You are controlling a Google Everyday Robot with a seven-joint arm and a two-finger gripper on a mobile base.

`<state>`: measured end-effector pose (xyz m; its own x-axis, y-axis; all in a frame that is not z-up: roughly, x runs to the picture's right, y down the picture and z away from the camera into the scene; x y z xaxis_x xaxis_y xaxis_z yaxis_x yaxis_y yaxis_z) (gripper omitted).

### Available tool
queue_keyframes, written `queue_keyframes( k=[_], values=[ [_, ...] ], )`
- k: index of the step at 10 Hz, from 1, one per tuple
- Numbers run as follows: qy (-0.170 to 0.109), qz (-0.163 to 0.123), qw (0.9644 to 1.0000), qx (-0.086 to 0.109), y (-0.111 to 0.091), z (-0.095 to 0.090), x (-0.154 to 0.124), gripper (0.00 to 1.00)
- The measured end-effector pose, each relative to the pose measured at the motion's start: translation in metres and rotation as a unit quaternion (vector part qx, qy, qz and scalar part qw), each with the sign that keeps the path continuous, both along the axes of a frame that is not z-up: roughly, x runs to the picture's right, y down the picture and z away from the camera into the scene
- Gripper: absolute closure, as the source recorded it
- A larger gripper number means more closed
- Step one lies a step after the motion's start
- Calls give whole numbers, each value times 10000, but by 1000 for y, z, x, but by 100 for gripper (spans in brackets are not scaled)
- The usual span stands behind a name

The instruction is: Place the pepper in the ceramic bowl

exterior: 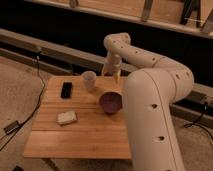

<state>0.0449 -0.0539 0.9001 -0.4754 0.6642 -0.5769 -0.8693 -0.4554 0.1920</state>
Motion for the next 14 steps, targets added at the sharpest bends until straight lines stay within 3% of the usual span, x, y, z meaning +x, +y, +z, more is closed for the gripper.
queue_keyframes(
  k=[4,7,13,14],
  values=[
    [253,552,9982,-2,11,34,22,35],
    [585,1065,9926,12,22,51,38,35],
    [1342,2389,9617,-128,47,59,75,35],
    [1392,2459,9592,-142,49,59,78,35]
  ],
)
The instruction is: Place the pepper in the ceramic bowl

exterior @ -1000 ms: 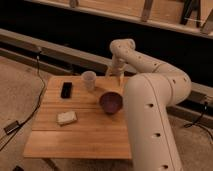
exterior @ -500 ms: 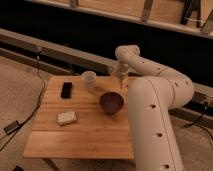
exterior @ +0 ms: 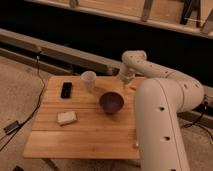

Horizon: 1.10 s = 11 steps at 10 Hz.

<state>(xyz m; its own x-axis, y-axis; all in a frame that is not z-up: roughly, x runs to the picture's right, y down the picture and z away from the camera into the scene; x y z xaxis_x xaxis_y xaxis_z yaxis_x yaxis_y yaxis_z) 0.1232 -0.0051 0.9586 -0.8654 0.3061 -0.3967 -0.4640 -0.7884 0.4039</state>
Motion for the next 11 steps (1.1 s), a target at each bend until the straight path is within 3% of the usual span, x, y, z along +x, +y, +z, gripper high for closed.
queue_keyframes(
  k=[7,9,10,11],
  values=[
    [-12,-46,10000,-28,0,-2,-2,35],
    [-173,-602,9979,-187,4,-20,7,35],
    [-332,-1019,9939,-272,4,-30,5,35],
    [-582,-1586,9849,-371,1,-43,0,35]
  ],
)
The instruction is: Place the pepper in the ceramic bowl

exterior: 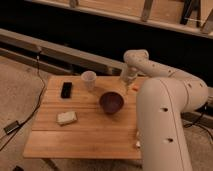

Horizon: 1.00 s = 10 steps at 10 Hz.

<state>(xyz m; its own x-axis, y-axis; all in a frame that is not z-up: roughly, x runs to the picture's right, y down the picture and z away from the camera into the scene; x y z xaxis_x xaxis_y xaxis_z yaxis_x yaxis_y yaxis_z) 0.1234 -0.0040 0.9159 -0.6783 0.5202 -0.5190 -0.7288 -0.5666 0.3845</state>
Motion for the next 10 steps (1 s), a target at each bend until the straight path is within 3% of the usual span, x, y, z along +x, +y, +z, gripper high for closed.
queue_keyframes(
  k=[1,2,3,4,6,7,10],
  values=[
    [-248,-570,9980,-138,-1,-10,-6,35],
    [-383,-909,9949,-212,-3,-14,-6,35],
    [-566,-1413,9878,-327,-5,-16,-4,35],
    [-676,-1733,9818,-388,-6,-16,-1,35],
    [-939,-2597,9600,-456,-13,-8,15,35],
    [-1038,-2875,9512,-426,-17,-3,21,35],
    [-1460,-3358,9304,-164,-20,13,28,35]
  ],
)
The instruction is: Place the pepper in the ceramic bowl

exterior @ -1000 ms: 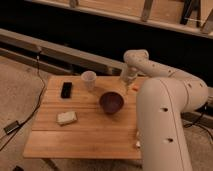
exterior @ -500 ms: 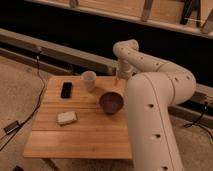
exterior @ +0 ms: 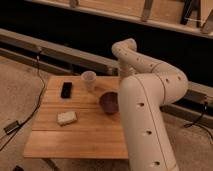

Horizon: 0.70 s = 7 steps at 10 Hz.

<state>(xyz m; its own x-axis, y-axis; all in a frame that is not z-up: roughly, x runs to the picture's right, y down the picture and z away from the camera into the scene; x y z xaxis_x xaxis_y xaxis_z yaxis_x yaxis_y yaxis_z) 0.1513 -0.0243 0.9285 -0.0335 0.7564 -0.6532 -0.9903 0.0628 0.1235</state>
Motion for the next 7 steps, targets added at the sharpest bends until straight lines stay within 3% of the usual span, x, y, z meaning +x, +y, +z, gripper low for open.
queue_keyframes(
  k=[3,6,7],
  values=[
    [-585,-594,9965,-25,12,6,8,35],
    [-885,-1353,9867,-186,23,0,32,35],
    [-921,-1469,9846,-215,25,-1,37,35]
  ],
)
